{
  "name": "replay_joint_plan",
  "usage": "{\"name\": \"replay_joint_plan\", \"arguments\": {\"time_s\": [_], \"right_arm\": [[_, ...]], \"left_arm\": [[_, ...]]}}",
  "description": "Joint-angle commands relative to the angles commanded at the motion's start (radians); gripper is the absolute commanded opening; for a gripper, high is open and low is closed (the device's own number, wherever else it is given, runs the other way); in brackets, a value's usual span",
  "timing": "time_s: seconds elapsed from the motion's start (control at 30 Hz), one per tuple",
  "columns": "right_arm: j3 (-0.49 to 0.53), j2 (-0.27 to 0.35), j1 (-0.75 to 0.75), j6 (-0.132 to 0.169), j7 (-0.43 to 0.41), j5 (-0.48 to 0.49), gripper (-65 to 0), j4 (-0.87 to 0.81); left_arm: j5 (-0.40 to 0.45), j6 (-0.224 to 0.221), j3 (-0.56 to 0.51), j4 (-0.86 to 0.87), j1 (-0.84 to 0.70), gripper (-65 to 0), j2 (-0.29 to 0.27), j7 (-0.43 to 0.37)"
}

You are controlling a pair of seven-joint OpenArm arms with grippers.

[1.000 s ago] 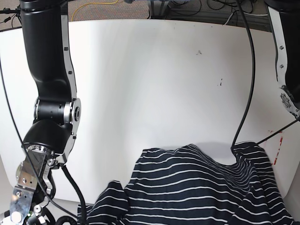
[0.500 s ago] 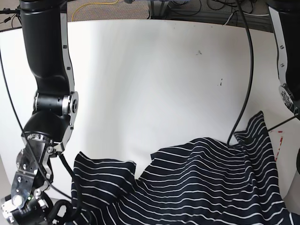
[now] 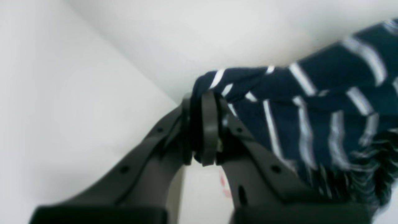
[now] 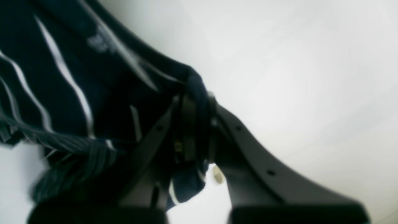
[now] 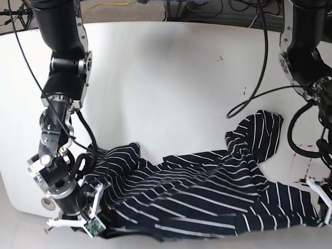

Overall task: Fold the T-shirt properly
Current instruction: 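Lower the stretched shirt onto the table with both grippers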

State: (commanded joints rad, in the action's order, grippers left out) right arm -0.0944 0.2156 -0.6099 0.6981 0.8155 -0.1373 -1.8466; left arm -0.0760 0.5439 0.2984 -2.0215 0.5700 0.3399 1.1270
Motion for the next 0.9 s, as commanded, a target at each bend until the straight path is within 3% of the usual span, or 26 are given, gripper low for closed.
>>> {"name": "replay_joint_plan", "arguments": {"time_s": [0.33, 0.73, 0.9], "right_arm": [[-0.020, 0.000, 0.149, 0.000, -0.002, 0.002, -63.6, -0.038], [-0.055, -0.003, 0.295, 0.000, -0.002, 0.002, -63.6, -0.049], [-0.055, -0.003, 0.350, 0.000, -0.002, -0.003, -63.6, -0.051]], "left_arm": [[0.002, 0.066, 0.020, 0.002, -0.204, -65.0, -0.063, -0.020], [0.002, 0.149, 0.020, 0.002, -0.516, -65.0, -0.222, -0.020], [0.003, 0.154, 0.020, 0.003, -0.637, -65.0, -0.267, -0.020]]}}
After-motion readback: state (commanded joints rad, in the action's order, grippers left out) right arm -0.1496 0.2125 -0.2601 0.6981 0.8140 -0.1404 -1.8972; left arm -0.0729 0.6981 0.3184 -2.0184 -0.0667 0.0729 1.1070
